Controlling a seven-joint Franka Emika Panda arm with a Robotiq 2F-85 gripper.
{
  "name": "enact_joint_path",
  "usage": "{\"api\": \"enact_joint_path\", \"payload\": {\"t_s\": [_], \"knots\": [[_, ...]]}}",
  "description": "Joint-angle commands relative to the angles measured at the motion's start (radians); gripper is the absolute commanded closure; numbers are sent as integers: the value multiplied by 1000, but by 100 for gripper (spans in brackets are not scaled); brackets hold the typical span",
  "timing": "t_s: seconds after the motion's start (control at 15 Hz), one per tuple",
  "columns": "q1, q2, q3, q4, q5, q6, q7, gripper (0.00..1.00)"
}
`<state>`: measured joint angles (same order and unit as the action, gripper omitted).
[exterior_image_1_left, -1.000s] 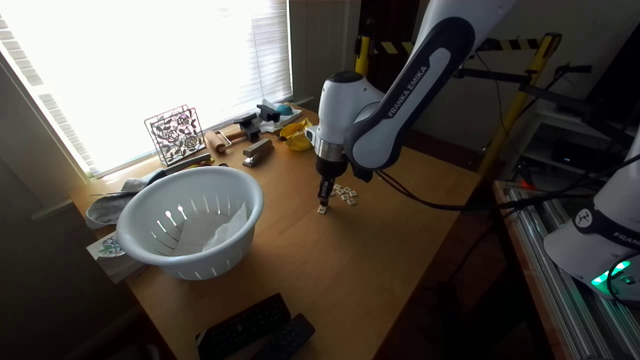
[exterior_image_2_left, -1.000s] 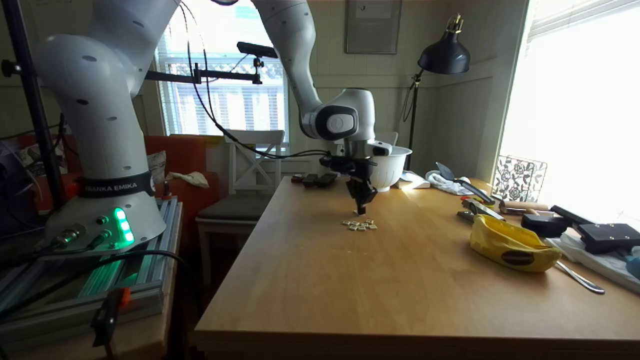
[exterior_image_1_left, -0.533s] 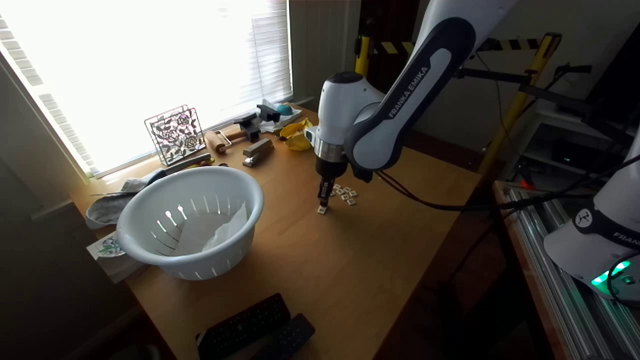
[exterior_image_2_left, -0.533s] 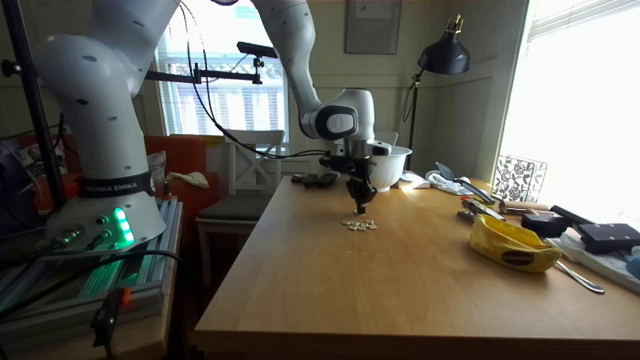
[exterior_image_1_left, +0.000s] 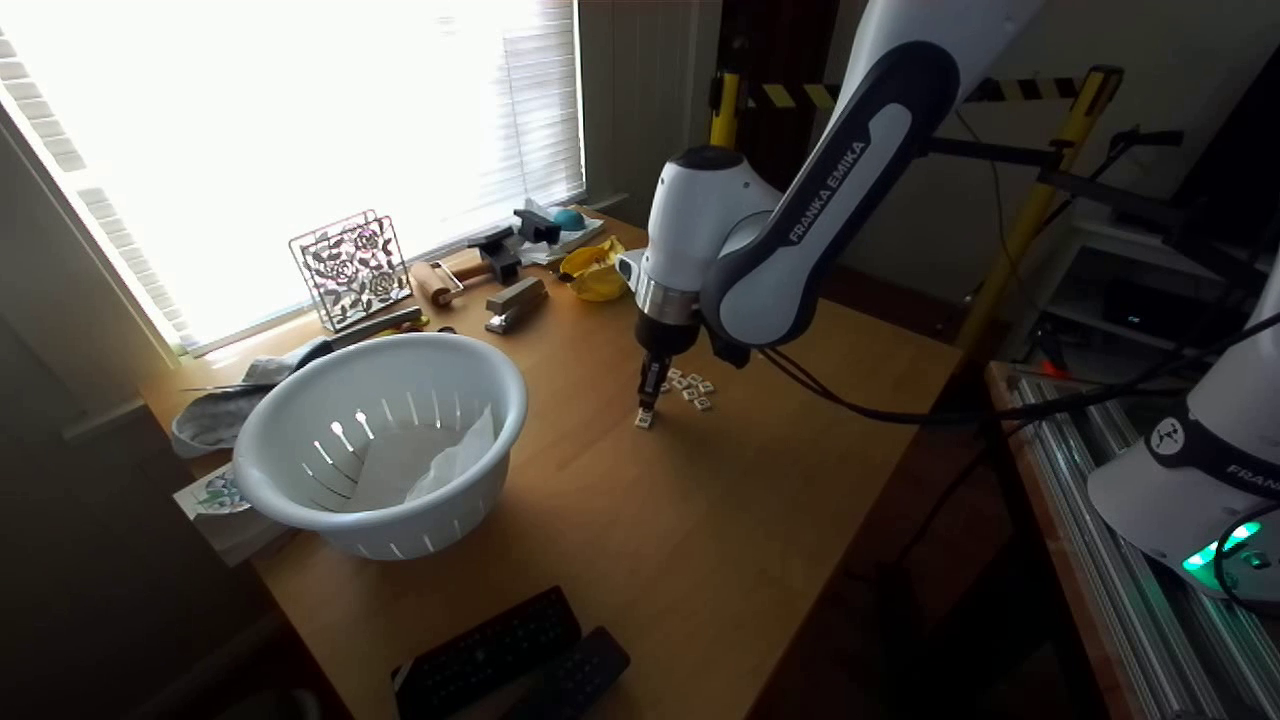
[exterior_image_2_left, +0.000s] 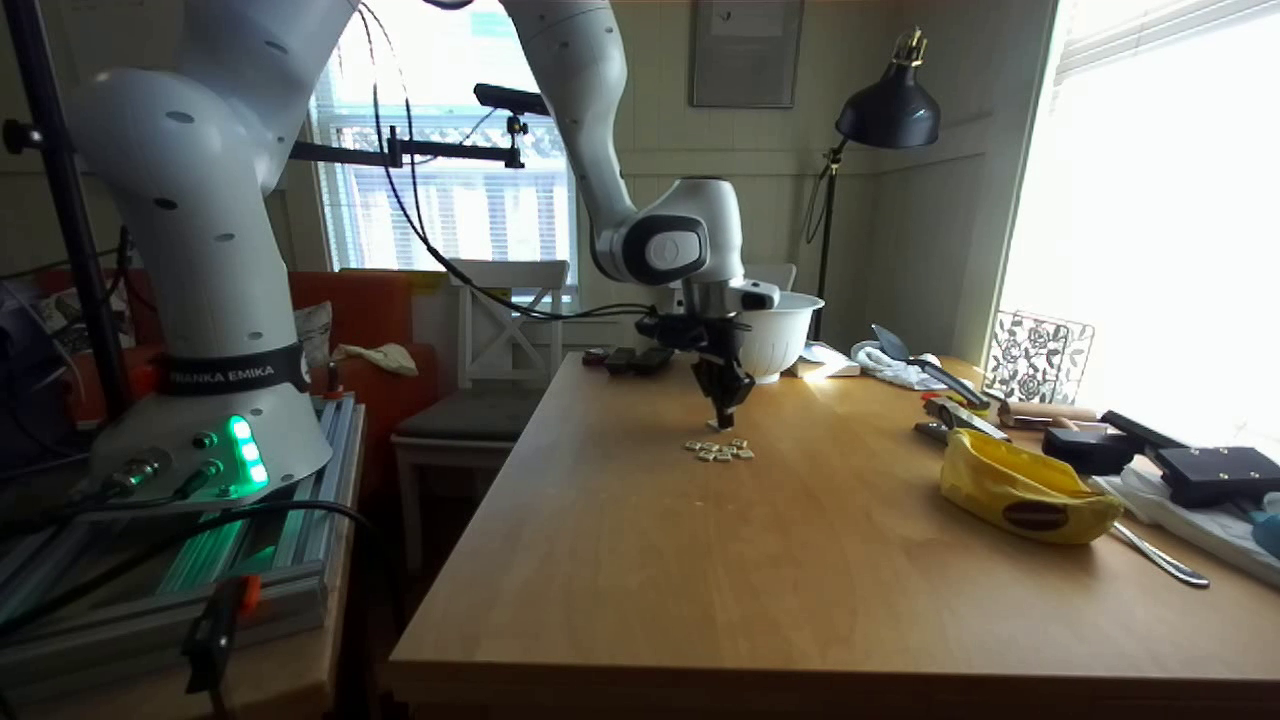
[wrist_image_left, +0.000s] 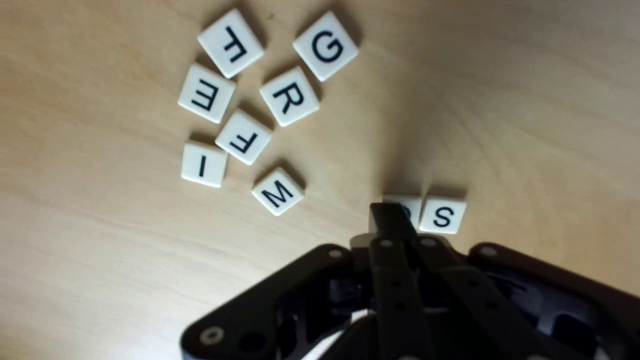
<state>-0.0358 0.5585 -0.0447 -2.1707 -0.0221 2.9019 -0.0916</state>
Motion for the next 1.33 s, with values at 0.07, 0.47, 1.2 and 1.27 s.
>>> {"api": "enact_joint_path", "payload": {"t_s": [0.07, 0.47, 1.2, 1.27], "knots": [[-11, -59, -3, -89, -14, 77, 4, 100], [-25, -126, -22, -158, -24, 64, -5, 100], [-80, -140, -37, -193, -158, 29, -233, 100], [-80, -135, -37, -190, -173, 33, -246, 100]]}}
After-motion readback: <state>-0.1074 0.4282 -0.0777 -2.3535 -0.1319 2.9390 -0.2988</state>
